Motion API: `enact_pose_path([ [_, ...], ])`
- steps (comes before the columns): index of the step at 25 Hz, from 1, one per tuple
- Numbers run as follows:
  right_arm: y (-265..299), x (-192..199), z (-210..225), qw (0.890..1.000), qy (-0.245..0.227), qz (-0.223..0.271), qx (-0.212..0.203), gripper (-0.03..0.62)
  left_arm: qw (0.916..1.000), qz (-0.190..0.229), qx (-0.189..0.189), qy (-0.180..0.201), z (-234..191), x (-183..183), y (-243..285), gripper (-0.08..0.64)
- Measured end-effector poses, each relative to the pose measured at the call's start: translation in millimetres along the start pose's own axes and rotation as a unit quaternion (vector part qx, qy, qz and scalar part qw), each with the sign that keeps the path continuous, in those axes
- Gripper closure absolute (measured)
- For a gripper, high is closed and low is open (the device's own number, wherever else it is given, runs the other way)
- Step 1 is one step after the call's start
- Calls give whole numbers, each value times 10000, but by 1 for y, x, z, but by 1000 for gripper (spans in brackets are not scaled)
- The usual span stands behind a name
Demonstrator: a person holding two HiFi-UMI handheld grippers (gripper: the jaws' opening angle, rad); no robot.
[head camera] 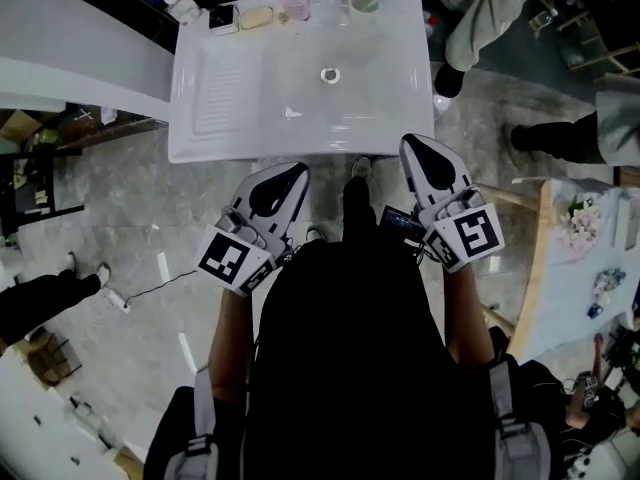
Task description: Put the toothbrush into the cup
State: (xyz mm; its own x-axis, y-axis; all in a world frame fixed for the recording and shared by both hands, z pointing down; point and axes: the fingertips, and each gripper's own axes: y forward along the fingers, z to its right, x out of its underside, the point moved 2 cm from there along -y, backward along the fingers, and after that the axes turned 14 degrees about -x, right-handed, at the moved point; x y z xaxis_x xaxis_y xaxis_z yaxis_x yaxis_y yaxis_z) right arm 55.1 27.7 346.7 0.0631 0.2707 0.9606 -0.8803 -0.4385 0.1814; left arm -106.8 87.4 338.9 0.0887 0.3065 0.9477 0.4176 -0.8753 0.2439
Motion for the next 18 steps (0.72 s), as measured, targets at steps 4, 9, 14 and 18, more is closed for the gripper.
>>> enact_pose_path([
  [4,-17,16,-55,9999,68,-39,87,575,9999,31,3,-153,8,16,-58,549],
  [9,-41,34,-115,9997,80,-160,149,575,9996,52,87,-247,22,32,-116,551],
  [14,-69,40,-148,9996,-6,-194,226,575,9997,28,187,-136,38,46,-150,551],
  [18,-91,37,-153,9995,-59,-180,262,575,9996,162,183,-169,53,42,-159,549],
])
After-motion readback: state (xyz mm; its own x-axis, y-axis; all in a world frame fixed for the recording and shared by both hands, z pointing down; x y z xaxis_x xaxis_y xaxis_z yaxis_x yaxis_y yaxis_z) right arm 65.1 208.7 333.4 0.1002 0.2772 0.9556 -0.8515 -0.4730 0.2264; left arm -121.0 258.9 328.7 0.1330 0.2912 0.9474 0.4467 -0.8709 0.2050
